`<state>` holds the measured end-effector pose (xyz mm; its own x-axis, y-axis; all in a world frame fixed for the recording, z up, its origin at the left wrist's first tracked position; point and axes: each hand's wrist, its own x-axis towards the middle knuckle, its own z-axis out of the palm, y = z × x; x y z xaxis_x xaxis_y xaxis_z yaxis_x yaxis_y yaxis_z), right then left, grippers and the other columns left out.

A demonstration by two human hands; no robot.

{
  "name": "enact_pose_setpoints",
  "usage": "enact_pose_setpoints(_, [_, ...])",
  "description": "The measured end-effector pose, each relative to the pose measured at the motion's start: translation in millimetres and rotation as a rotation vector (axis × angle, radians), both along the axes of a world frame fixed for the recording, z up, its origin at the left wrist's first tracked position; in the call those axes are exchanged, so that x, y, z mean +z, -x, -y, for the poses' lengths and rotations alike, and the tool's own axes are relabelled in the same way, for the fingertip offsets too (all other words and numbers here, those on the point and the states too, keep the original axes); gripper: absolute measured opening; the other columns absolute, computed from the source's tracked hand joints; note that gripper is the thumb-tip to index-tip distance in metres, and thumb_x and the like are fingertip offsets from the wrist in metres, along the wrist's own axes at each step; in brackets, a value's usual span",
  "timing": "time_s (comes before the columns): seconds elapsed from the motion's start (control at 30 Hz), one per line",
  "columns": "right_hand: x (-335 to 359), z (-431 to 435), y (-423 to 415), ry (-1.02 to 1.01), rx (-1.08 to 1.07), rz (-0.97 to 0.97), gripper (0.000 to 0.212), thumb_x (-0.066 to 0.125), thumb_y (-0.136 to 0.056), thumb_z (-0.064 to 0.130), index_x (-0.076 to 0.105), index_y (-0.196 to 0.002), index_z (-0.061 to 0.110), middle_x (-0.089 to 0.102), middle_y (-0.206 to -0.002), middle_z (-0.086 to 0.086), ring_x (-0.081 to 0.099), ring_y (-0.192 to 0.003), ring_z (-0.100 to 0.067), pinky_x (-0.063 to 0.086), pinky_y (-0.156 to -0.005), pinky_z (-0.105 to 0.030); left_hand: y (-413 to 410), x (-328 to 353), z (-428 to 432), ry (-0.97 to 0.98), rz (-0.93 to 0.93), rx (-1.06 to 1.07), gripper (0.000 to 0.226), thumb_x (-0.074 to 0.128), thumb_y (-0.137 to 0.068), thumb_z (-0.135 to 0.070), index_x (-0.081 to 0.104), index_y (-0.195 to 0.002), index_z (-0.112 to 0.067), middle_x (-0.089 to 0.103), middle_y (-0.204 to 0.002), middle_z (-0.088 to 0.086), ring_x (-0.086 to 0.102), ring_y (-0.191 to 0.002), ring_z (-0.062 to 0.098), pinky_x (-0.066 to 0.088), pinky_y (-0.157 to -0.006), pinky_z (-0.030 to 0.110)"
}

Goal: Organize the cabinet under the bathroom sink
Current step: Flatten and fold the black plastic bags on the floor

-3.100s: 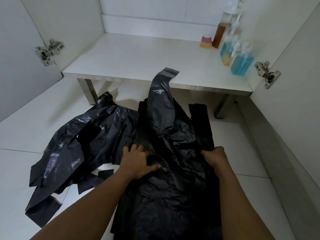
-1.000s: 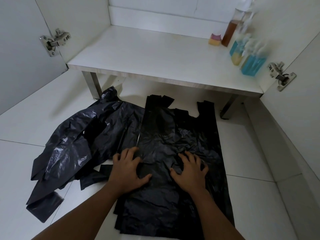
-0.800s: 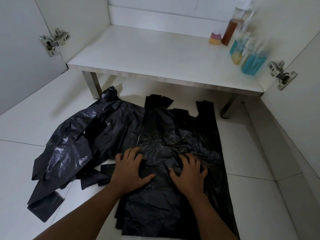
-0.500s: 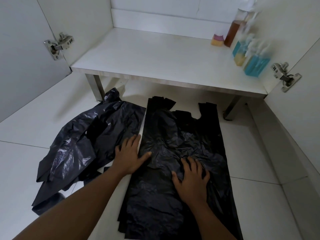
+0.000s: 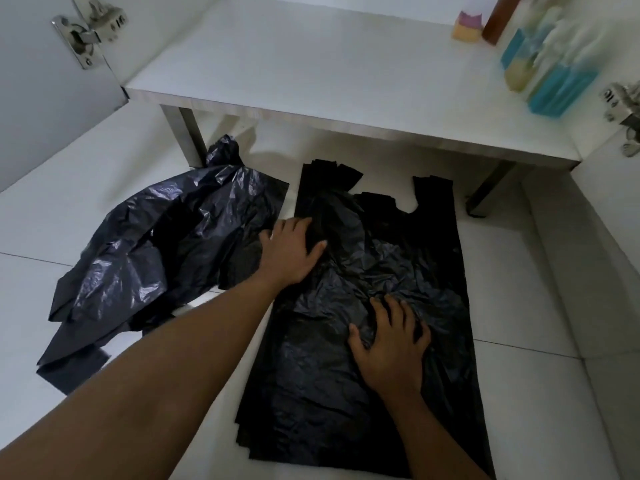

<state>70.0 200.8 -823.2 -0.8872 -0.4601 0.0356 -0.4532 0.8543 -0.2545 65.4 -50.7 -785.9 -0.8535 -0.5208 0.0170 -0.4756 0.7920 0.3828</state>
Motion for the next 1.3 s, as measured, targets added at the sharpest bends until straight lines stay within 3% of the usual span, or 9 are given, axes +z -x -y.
enact_pose_setpoints(0.2, [-1, 0, 2, -0.015, -0.009, -0.002, 0.064, 0.040, -0.087, 0.067, 0.046, -0.140, 0.031, 0.040, -0.149, 0.002, 0.029, -0.141, -0.023, 0.017, -0.113, -0.059, 86, 15, 36, -0.193, 0.083, 0.108, 0.068, 0.046, -0.098, -0.056, 0.039, -0.147, -0.011, 0.050, -0.143, 0.020, 0.043, -0.132, 0.042, 0.033, -0.109, 0.056])
enact_pose_setpoints(0.37, [-1, 1, 3, -0.035, -0.017, 0.036, 0.065, 0.038, -0.087, 0.069, 0.042, -0.141, 0.033, 0.037, -0.152, 0.003, 0.026, -0.144, -0.024, 0.014, -0.113, -0.059, 117, 12, 33, -0.087, 0.162, 0.152, 0.059, 0.057, -0.090, -0.056, 0.051, -0.132, -0.015, 0.060, -0.129, 0.015, 0.051, -0.124, 0.037, 0.027, -0.108, 0.056])
enact_pose_setpoints(0.5, [-3, 2, 4, -0.051, -0.022, 0.050, 0.065, 0.037, -0.088, 0.069, 0.043, -0.142, 0.034, 0.037, -0.152, 0.003, 0.024, -0.146, -0.024, 0.014, -0.114, -0.059, 132, 14, 33, -0.257, -0.054, 0.205, 0.050, 0.069, -0.082, -0.033, 0.059, -0.129, -0.018, 0.065, -0.124, 0.011, 0.058, -0.118, 0.034, 0.043, -0.106, 0.047])
enact_pose_setpoints(0.63, [-2, 2, 4, -0.048, -0.024, 0.060, 0.065, 0.036, -0.088, 0.070, 0.042, -0.142, 0.034, 0.035, -0.153, 0.004, 0.022, -0.146, -0.022, 0.012, -0.114, -0.058, 141, 29, 38, -0.587, -0.253, 0.270, 0.041, 0.071, -0.083, -0.014, 0.069, -0.124, -0.009, 0.066, -0.124, 0.005, 0.062, -0.112, 0.018, 0.045, -0.086, 0.013])
enact_pose_setpoints(0.73, [-1, 2, 3, -0.047, -0.018, 0.063, 0.065, 0.037, -0.088, 0.069, 0.043, -0.142, 0.033, 0.035, -0.152, 0.004, 0.024, -0.146, -0.023, 0.015, -0.114, -0.059, 145, 31, 47, -0.816, -0.381, 0.392, 0.030, 0.074, -0.080, -0.007, 0.073, -0.111, -0.009, 0.069, -0.110, 0.005, 0.065, -0.098, 0.016, 0.054, -0.078, 0.018])
enact_pose_setpoints(0.83, [-2, 2, 3, -0.051, -0.016, 0.055, 0.064, 0.037, -0.089, 0.068, 0.044, -0.141, 0.032, 0.034, -0.152, 0.003, 0.025, -0.145, -0.024, 0.016, -0.114, -0.060, 144, 41, 58, -1.114, -0.464, 0.464, 0.038, 0.075, -0.080, 0.003, 0.067, -0.117, -0.006, 0.066, -0.102, 0.007, 0.065, -0.087, 0.016, 0.057, -0.063, 0.017])
enact_pose_setpoints(1.07, [-1, 2, 3, -0.040, -0.014, 0.055, 0.063, 0.038, -0.089, 0.068, 0.045, -0.140, 0.031, 0.035, -0.151, 0.003, 0.025, -0.145, -0.024, 0.014, -0.114, -0.058, 151, 68, 93, -1.346, -0.782, 0.570, 0.033, 0.067, -0.081, 0.020, 0.058, -0.103, -0.002, 0.067, -0.093, 0.020, 0.070, -0.079, 0.024, 0.062, -0.070, 0.029])
enact_pose_setpoints(1.2, [-1, 2, 3, -0.055, -0.016, 0.056, 0.063, 0.040, -0.089, 0.067, 0.045, -0.140, 0.031, 0.035, -0.151, 0.003, 0.025, -0.146, -0.024, 0.014, -0.114, -0.057, 145, 63, 102, -1.185, -0.750, 0.596, 0.036, 0.067, -0.083, 0.010, 0.060, -0.116, -0.004, 0.066, -0.087, 0.014, 0.064, -0.069, 0.017, 0.061, -0.069, 0.025])
enact_pose_setpoints(1.3, [0, 2, 4, -0.045, -0.017, 0.053, 0.063, 0.041, -0.089, 0.067, 0.046, -0.140, 0.031, 0.036, -0.151, 0.003, 0.026, -0.145, -0.024, 0.015, -0.114, -0.058, 129, 47, 89, -0.691, -0.548, 0.453, 0.035, 0.072, -0.084, -0.016, 0.064, -0.117, -0.011, 0.065, -0.090, 0.000, 0.061, -0.073, 0.007, 0.049, -0.062, 0.013])
